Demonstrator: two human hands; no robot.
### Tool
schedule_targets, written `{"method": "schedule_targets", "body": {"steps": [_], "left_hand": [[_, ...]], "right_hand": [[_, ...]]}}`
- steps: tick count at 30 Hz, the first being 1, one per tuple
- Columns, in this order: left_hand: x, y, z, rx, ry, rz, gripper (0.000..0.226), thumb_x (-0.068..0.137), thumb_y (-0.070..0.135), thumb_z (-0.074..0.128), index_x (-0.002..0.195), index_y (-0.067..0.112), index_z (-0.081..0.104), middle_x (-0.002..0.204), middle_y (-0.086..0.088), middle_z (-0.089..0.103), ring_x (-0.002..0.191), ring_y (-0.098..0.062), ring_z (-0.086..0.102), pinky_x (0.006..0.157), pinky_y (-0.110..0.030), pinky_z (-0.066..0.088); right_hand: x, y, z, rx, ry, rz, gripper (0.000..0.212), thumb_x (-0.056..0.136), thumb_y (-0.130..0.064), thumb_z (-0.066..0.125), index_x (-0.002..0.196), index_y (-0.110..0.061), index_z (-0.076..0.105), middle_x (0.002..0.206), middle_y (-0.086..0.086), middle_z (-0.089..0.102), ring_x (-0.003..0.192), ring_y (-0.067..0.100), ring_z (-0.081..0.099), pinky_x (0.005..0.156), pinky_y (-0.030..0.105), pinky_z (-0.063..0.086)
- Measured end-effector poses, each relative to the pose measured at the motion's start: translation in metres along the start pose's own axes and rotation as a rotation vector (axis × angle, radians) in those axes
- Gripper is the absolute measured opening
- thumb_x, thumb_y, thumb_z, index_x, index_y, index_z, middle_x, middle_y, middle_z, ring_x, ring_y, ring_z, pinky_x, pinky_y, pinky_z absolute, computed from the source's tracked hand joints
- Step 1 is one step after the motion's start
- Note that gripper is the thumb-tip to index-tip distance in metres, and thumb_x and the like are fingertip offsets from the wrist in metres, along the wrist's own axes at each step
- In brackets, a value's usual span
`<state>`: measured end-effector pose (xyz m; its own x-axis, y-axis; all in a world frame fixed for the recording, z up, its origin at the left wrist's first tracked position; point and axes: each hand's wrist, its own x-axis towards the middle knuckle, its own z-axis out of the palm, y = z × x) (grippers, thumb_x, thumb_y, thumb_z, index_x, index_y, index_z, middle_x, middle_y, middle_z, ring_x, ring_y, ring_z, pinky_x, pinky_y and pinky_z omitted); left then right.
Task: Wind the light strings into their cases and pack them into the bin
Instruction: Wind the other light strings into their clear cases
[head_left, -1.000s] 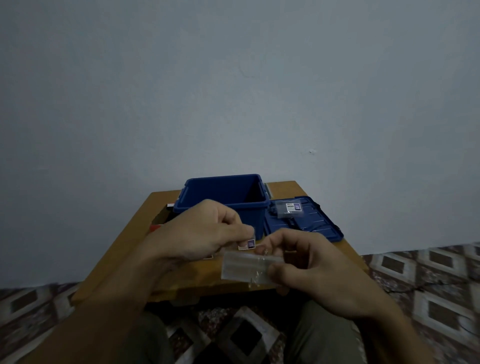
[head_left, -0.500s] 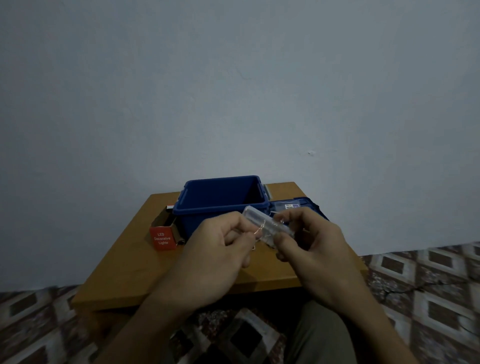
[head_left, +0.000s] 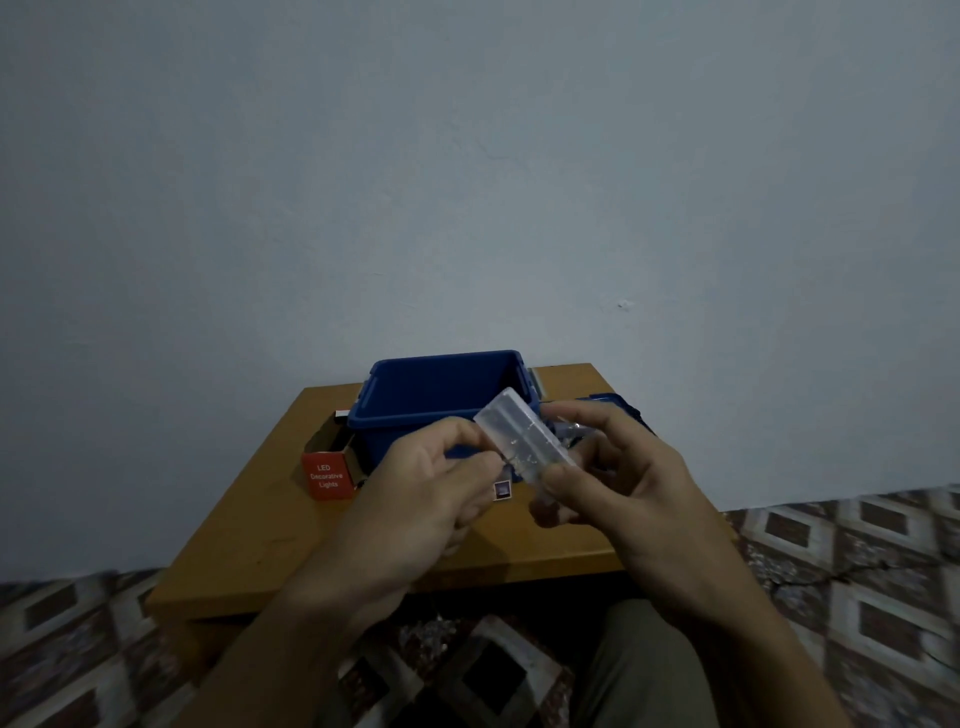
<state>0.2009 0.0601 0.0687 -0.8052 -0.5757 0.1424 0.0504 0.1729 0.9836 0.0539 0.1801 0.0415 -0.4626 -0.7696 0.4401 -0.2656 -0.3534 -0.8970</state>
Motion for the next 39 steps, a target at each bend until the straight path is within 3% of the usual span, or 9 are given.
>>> {"method": "schedule_targets", "body": {"steps": [5, 16, 25, 29, 35, 39], "left_hand": [[0.002, 0.003, -0.008, -0.125, -0.135, -0.039, 0.029, 0.097, 0.021, 0.055, 0.121, 0.004, 0.056, 0.057, -0.002, 0.039, 0.039, -0.007, 0.022, 0.037, -0.017, 0.021], [0.003, -0.007, -0.007, -0.116, -0.144, -0.021, 0.026, 0.098, 0.020, 0.056, 0.121, 0.013, 0.064, 0.056, -0.002, 0.041, 0.039, -0.007, 0.024, 0.036, -0.017, 0.022], [0.006, -0.010, -0.006, -0.127, -0.140, -0.011, 0.025, 0.099, 0.020, 0.055, 0.122, 0.019, 0.065, 0.057, -0.001, 0.043, 0.039, -0.007, 0.024, 0.037, -0.018, 0.021], [0.007, -0.013, -0.006, -0.167, -0.145, -0.031, 0.026, 0.099, 0.022, 0.056, 0.123, 0.022, 0.065, 0.063, -0.004, 0.048, 0.042, -0.008, 0.025, 0.039, -0.019, 0.021], [0.011, -0.018, -0.009, -0.150, -0.113, -0.057, 0.023, 0.098, 0.018, 0.056, 0.119, 0.012, 0.065, 0.069, -0.006, 0.055, 0.041, -0.007, 0.029, 0.038, -0.019, 0.022], [0.014, -0.022, -0.011, -0.015, -0.055, -0.041, 0.025, 0.093, 0.031, 0.060, 0.103, 0.011, 0.071, 0.067, -0.005, 0.056, 0.046, -0.011, 0.033, 0.044, -0.023, 0.025]], "right_hand": [[0.001, 0.000, -0.002, 0.142, -0.038, 0.027, 0.036, 0.092, -0.005, 0.064, 0.120, -0.027, 0.069, 0.085, 0.026, 0.057, 0.072, 0.033, 0.071, 0.072, 0.037, 0.059], [0.003, 0.005, -0.002, 0.170, -0.025, 0.052, 0.026, 0.091, -0.001, 0.064, 0.106, -0.020, 0.071, 0.073, 0.007, 0.061, 0.065, 0.028, 0.069, 0.071, 0.045, 0.060], [0.003, 0.006, 0.001, 0.142, 0.020, 0.025, 0.028, 0.092, -0.002, 0.065, 0.108, -0.023, 0.072, 0.071, 0.007, 0.058, 0.062, 0.023, 0.066, 0.074, 0.046, 0.060], [0.004, 0.007, 0.003, 0.173, 0.083, 0.033, 0.026, 0.092, -0.004, 0.066, 0.116, -0.014, 0.067, 0.071, 0.005, 0.062, 0.066, 0.025, 0.068, 0.073, 0.046, 0.060], [0.004, 0.008, 0.001, 0.198, 0.112, 0.055, 0.022, 0.092, -0.004, 0.065, 0.113, -0.008, 0.066, 0.073, 0.008, 0.064, 0.065, 0.024, 0.067, 0.072, 0.045, 0.058], [0.005, 0.008, 0.000, 0.238, 0.100, 0.078, 0.021, 0.089, -0.005, 0.070, 0.109, -0.010, 0.069, 0.075, 0.012, 0.062, 0.066, 0.026, 0.064, 0.071, 0.044, 0.058]]}}
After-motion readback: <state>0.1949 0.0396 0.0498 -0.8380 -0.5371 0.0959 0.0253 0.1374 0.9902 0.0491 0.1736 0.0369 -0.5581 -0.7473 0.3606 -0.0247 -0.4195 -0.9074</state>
